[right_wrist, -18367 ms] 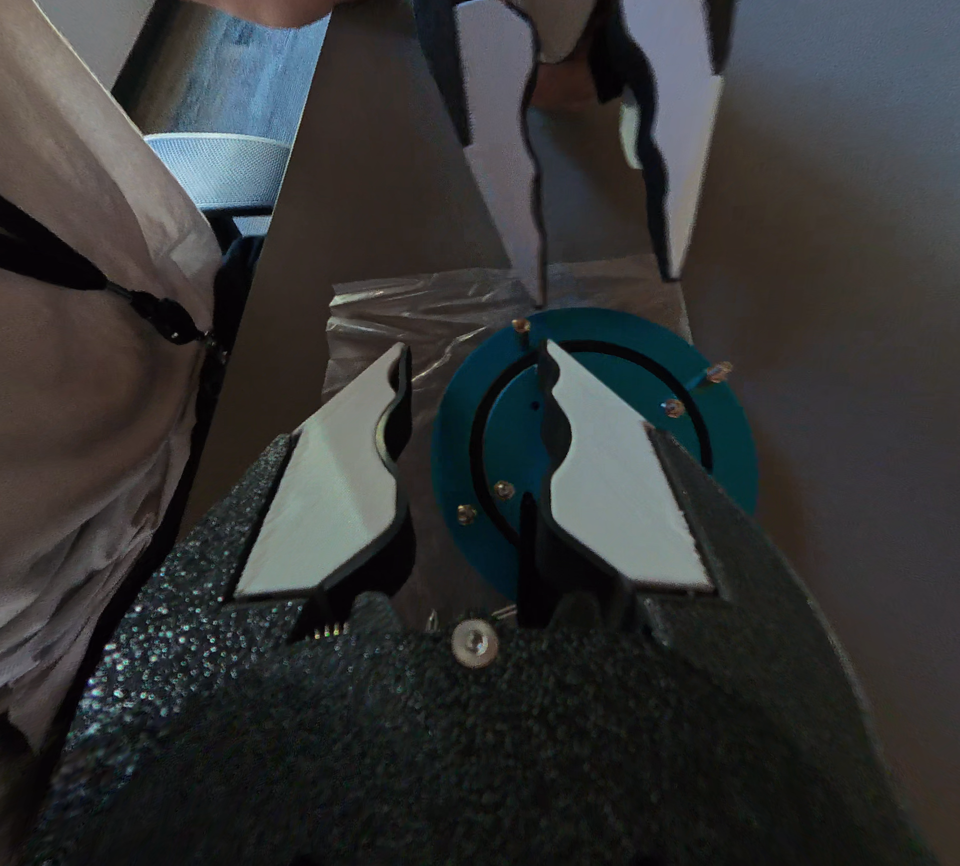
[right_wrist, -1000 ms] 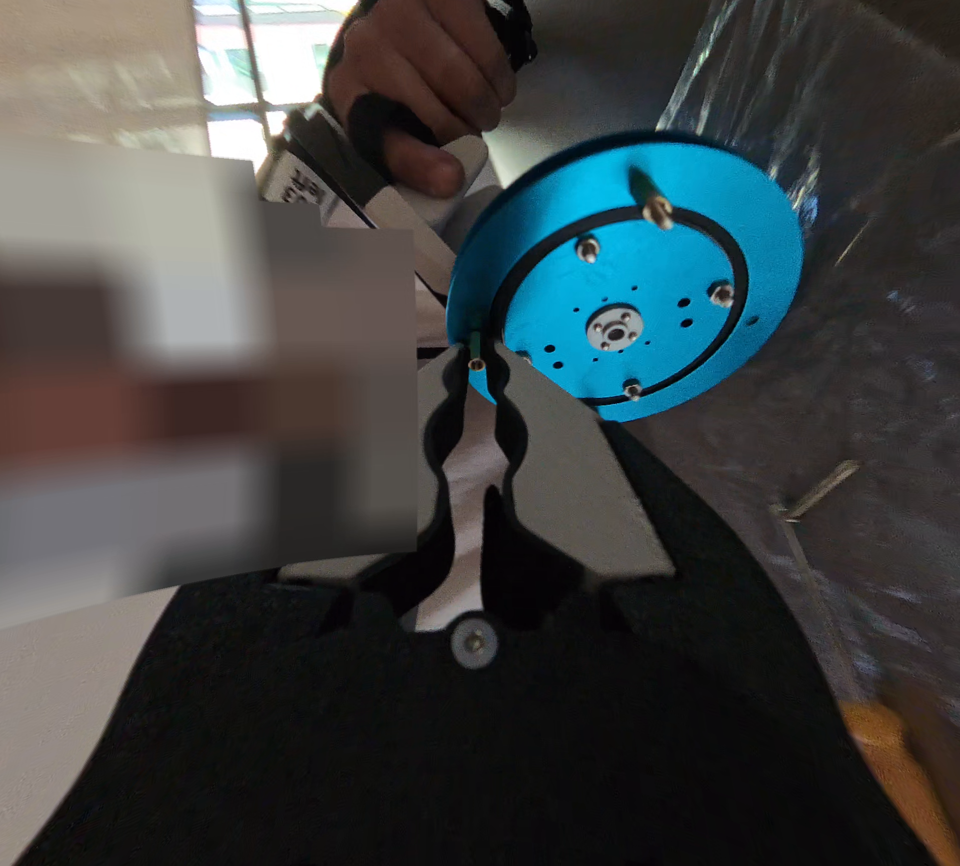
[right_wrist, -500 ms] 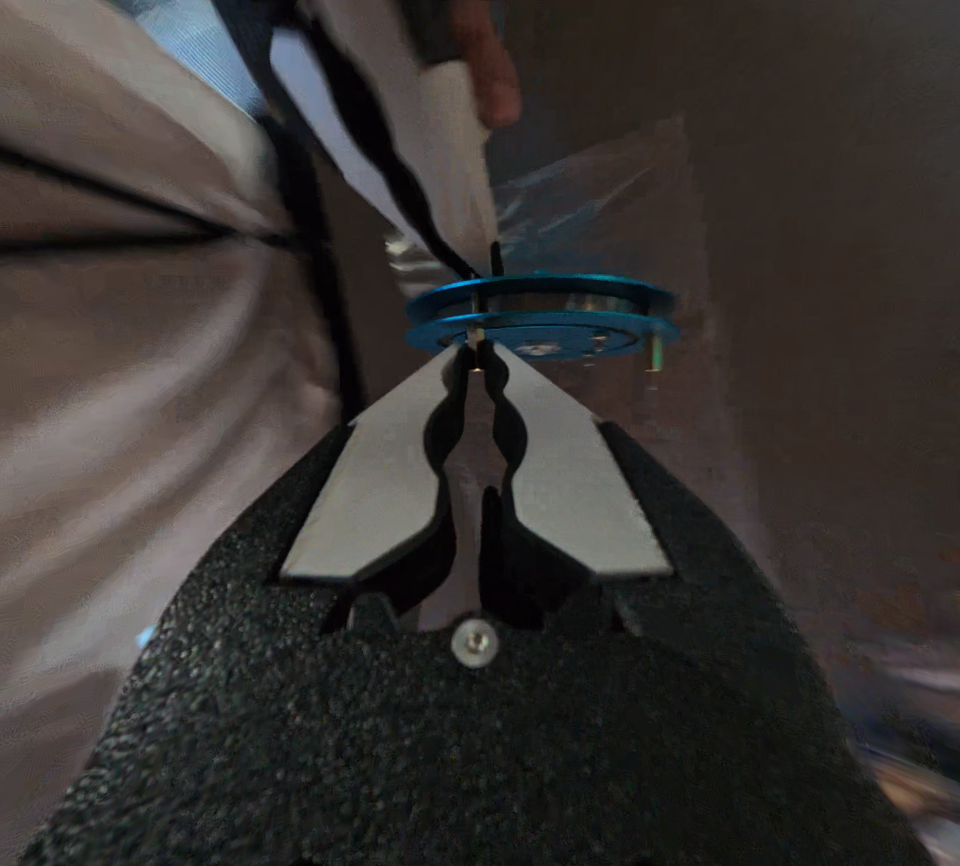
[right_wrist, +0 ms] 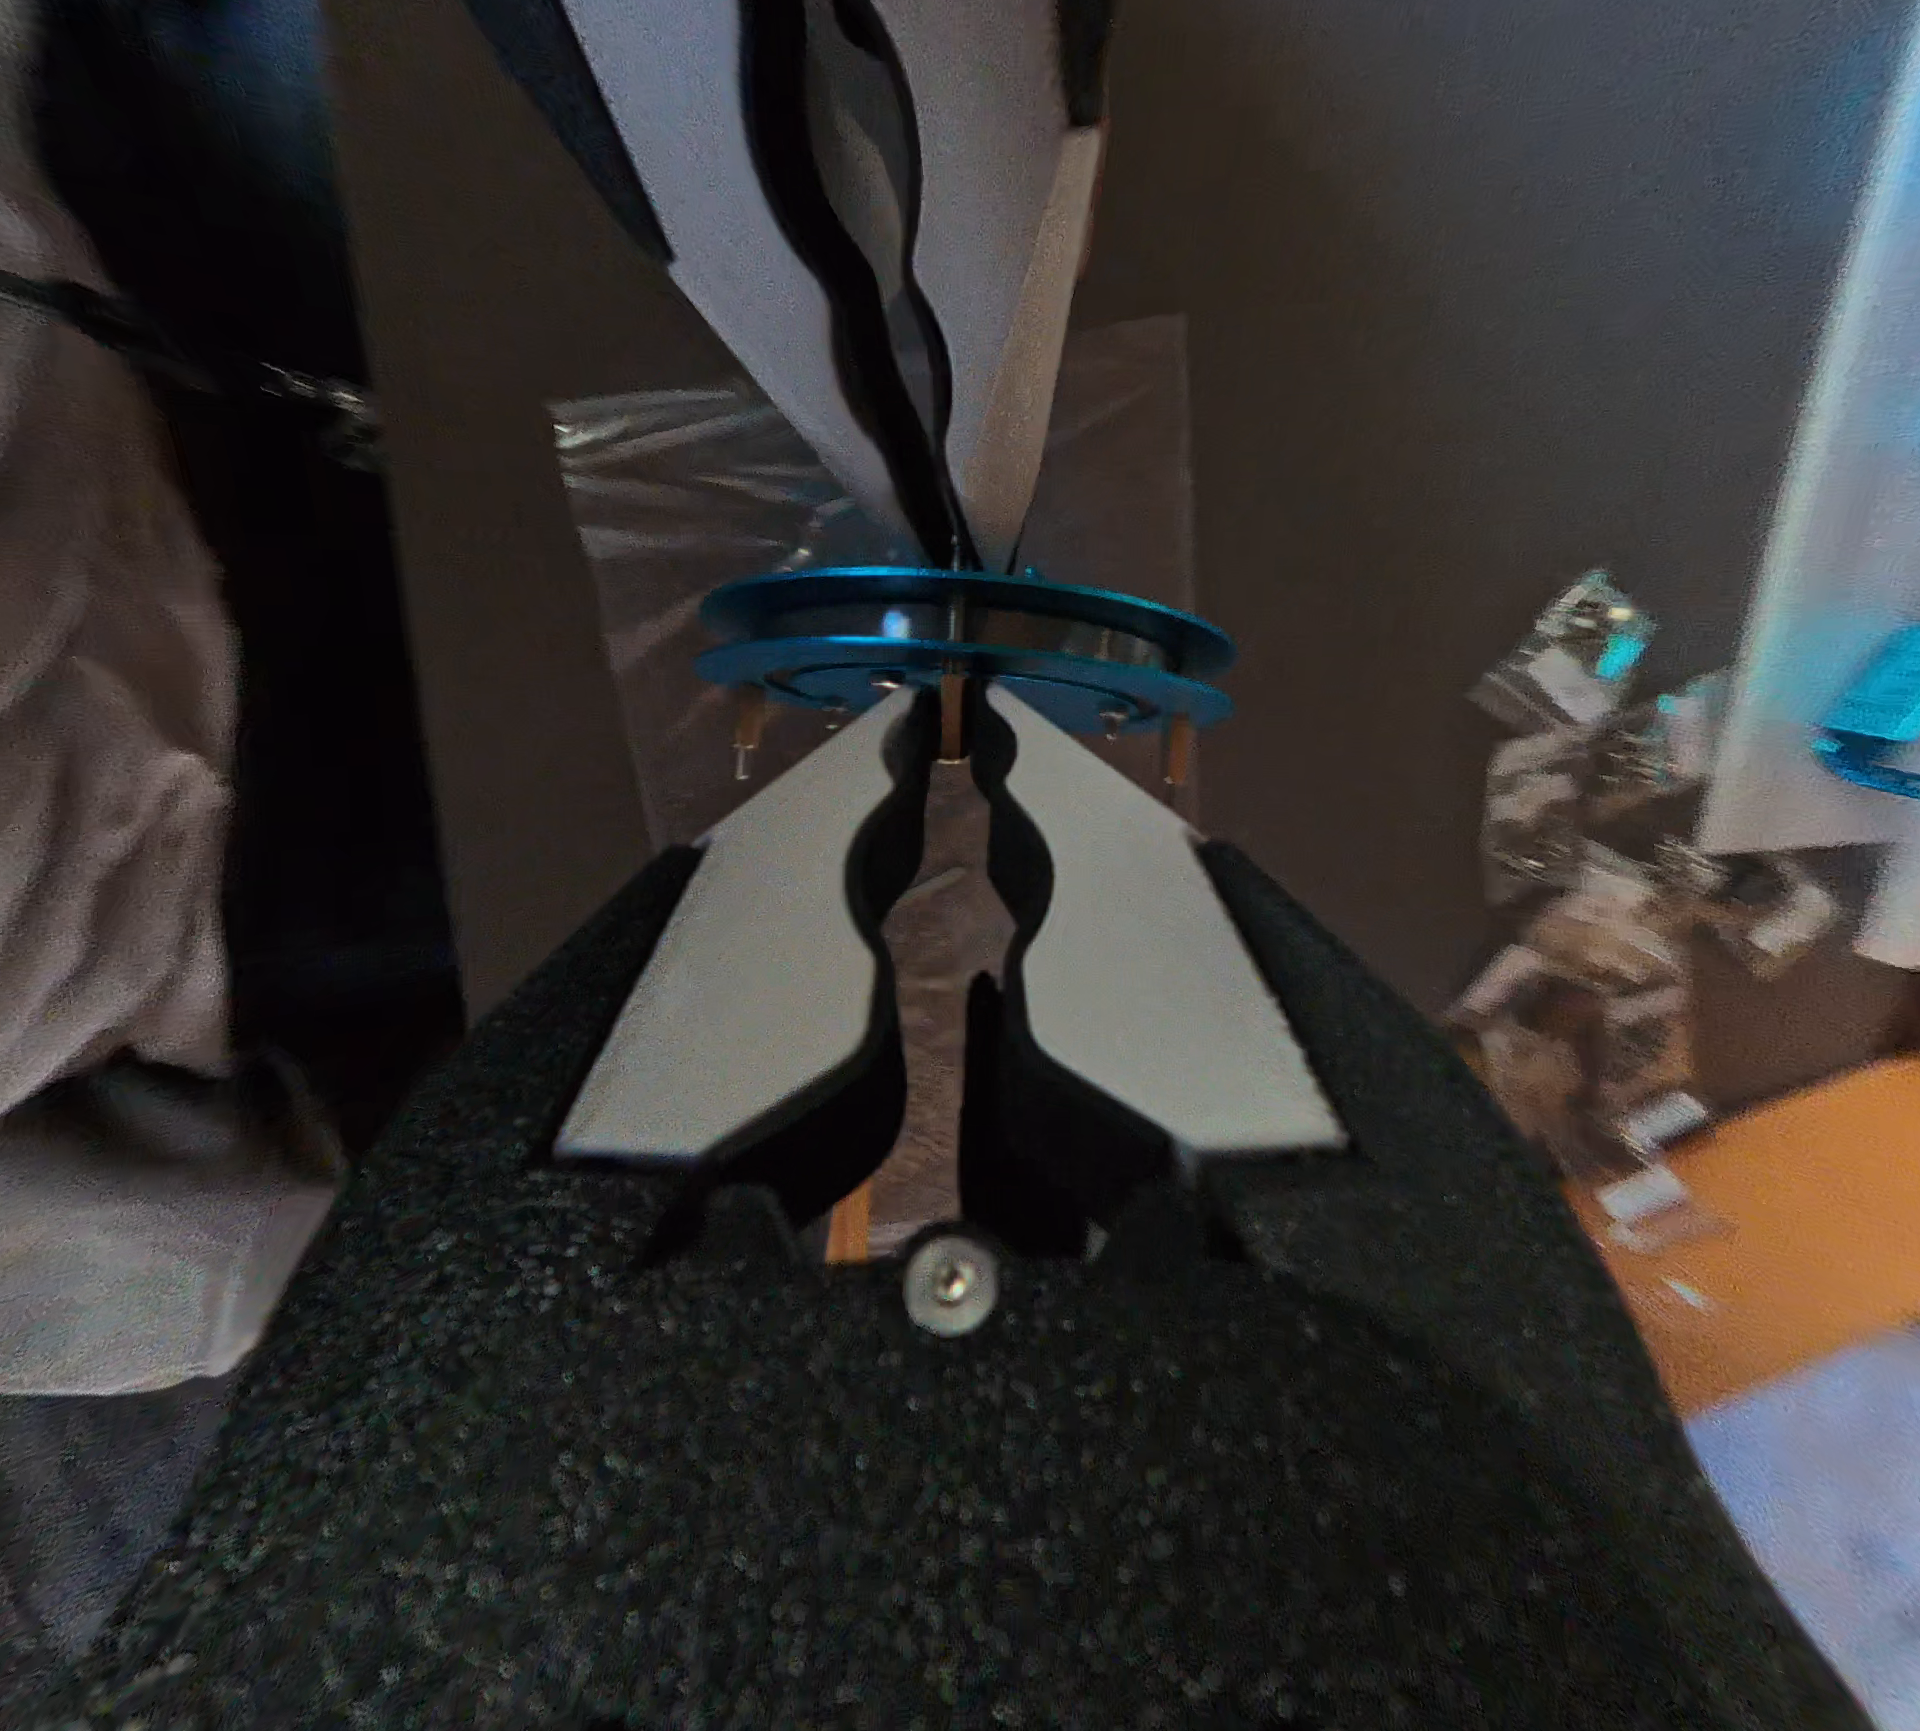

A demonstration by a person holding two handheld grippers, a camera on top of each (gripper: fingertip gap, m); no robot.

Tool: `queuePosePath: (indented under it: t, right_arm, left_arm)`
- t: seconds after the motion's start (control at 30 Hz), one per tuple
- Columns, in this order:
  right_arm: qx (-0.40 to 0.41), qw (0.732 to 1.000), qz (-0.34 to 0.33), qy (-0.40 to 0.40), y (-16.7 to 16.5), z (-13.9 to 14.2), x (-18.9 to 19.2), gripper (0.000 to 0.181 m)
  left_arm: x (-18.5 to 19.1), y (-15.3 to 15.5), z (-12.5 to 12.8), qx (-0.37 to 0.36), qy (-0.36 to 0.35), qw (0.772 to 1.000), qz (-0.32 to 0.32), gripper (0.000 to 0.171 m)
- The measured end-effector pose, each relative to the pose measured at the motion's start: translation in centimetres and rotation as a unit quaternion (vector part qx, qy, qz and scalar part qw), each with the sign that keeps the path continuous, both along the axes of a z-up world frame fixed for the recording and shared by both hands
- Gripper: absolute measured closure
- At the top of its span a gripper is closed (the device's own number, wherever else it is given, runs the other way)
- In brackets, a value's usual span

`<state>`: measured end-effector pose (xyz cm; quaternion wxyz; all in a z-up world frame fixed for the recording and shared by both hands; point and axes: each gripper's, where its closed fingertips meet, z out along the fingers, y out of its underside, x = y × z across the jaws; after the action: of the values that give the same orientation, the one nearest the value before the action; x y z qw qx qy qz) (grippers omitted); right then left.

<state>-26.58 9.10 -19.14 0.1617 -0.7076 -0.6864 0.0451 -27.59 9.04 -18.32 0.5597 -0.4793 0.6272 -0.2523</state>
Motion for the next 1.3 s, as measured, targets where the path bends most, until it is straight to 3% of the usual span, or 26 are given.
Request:
queuePosePath:
  t: [0.07, 0.13, 0.17, 0.2, 0.27, 0.3, 0.33, 0.37, 0.43, 0.5, 0.53, 0.6, 0.67, 0.7, 0.73, 0.77, 0.83, 0.87, 0.9, 0.93, 1.03, 1.1, 1.13, 1.2, 1.23, 1.3]
  right_arm:
    - [-0.026, 0.999, -0.026, -0.013, -0.1, 0.0, 0.1, 0.177]
    - [-0.187, 0.975, -0.116, 0.027, -1.0, -0.1, -0.2, 0.177]
    - [-0.308, 0.933, -0.177, 0.056, -1.5, 0.1, -0.4, 0.178]
    - [-0.422, 0.875, -0.222, 0.085, -1.9, 0.4, -0.6, 0.178]
    - [-0.603, 0.734, -0.285, 0.130, -2.2, 1.0, -0.9, 0.177]
    - [-0.644, 0.694, -0.289, 0.143, -2.3, 1.2, -1.0, 0.177]
    - [-0.648, 0.691, -0.283, 0.151, -2.4, 1.2, -1.0, 0.177]
    - [-0.617, 0.725, -0.266, 0.152, -2.6, 1.1, -1.0, 0.177]
    - [-0.471, 0.848, -0.199, 0.138, -2.4, 0.6, -0.6, 0.173]
    - [-0.296, 0.940, -0.143, 0.092, -1.5, 0.2, 0.2, 0.166]
    - [-0.226, 0.964, -0.117, 0.072, -1.2, 0.2, 0.3, 0.170]
    - [-0.143, 0.986, -0.075, 0.037, -0.9, 0.2, 0.3, 0.177]
    - [-0.161, 0.983, -0.081, 0.023, -1.2, 0.1, 0.2, 0.177]
    - [-0.231, 0.966, -0.109, 0.029, -1.8, 0.1, 0.2, 0.177]
    - [-0.328, 0.930, -0.159, 0.049, -2.3, 0.3, 0.0, 0.178]
    - [-0.433, 0.873, -0.210, 0.076, -2.5, 0.5, -0.2, 0.178]
    - [-0.627, 0.712, -0.288, 0.132, -2.4, 1.2, -0.6, 0.176]
    - [-0.683, 0.650, -0.299, 0.151, -2.3, 1.5, -0.7, 0.176]
    - [-0.698, 0.631, -0.297, 0.163, -2.3, 1.6, -0.7, 0.175]
    - [-0.676, 0.659, -0.285, 0.167, -2.4, 1.5, -0.7, 0.174]
    - [-0.456, 0.855, -0.198, 0.147, -2.3, 0.8, -0.5, 0.172]
    - [-0.280, 0.946, -0.132, 0.100, -1.6, 0.7, -0.1, 0.169]
    - [-0.200, 0.972, -0.100, 0.077, -1.1, 0.7, 0.0, 0.172]
    - [-0.121, 0.990, -0.054, 0.037, -1.0, 0.7, -0.1, 0.176]
    - [-0.133, 0.989, -0.061, 0.024, -1.3, 0.6, -0.1, 0.176]
    - [-0.248, 0.961, -0.118, 0.031, -2.0, 0.6, -0.1, 0.177]
  left_arm:
    - [0.0, -0.1, 0.0, 0.007, 0.001, 1.000, 0.000, 0.168]
    - [0.0, -0.1, 0.0, 0.029, 0.003, 1.000, 0.004, 0.168]
    - [0.0, -0.2, 0.0, 0.034, 0.003, 0.999, 0.005, 0.168]
    - [0.1, -0.2, 0.0, 0.033, 0.004, 0.999, 0.006, 0.168]
    - [0.1, -0.2, 0.0, 0.032, 0.003, 0.999, 0.004, 0.168]
    - [0.1, -0.2, 0.0, 0.031, 0.002, 1.000, 0.004, 0.168]
    - [0.1, -0.3, 0.0, 0.030, 0.003, 1.000, 0.001, 0.168]
    - [0.1, -0.4, 0.0, 0.028, 0.003, 1.000, -0.003, 0.168]
    - [0.1, -0.5, 0.0, 0.025, 0.003, 1.000, -0.005, 0.168]
    - [0.1, -0.4, 0.0, 0.019, 0.003, 1.000, -0.003, 0.168]
    - [0.1, -0.3, 0.0, 0.018, 0.003, 1.000, -0.003, 0.168]
    - [0.1, -0.3, 0.0, 0.020, 0.003, 1.000, -0.002, 0.168]
    - [0.0, -0.4, -0.1, 0.027, 0.005, 1.000, -0.003, 0.168]
    - [0.0, -0.7, -0.1, 0.030, 0.004, 1.000, -0.008, 0.168]
    - [0.1, -0.8, -0.1, 0.039, 0.004, 0.999, -0.008, 0.168]
    - [0.1, -0.8, -0.1, 0.046, 0.005, 0.999, -0.004, 0.168]
    - [0.1, -0.5, -0.1, 0.038, 0.004, 0.999, -0.001, 0.169]
    - [0.1, -0.6, -0.1, 0.036, 0.003, 0.999, -0.002, 0.168]
    - [0.1, -0.6, -0.1, 0.038, 0.003, 0.999, -0.003, 0.168]
    - [0.1, -0.7, -0.1, 0.040, 0.004, 0.999, -0.005, 0.168]
    - [0.3, -0.9, 0.0, 0.031, 0.002, 0.999, -0.010, 0.168]
    - [0.3, -0.9, 0.0, 0.027, 0.002, 1.000, -0.011, 0.168]
    - [0.3, -0.8, 0.0, 0.024, 0.002, 1.000, -0.010, 0.168]
    - [0.2, -0.7, -0.1, 0.028, 0.004, 1.000, -0.007, 0.168]
    - [0.2, -0.9, -0.1, 0.029, 0.004, 1.000, -0.010, 0.168]
    - [0.3, -1.2, -0.1, 0.034, 0.006, 0.999, -0.014, 0.168]
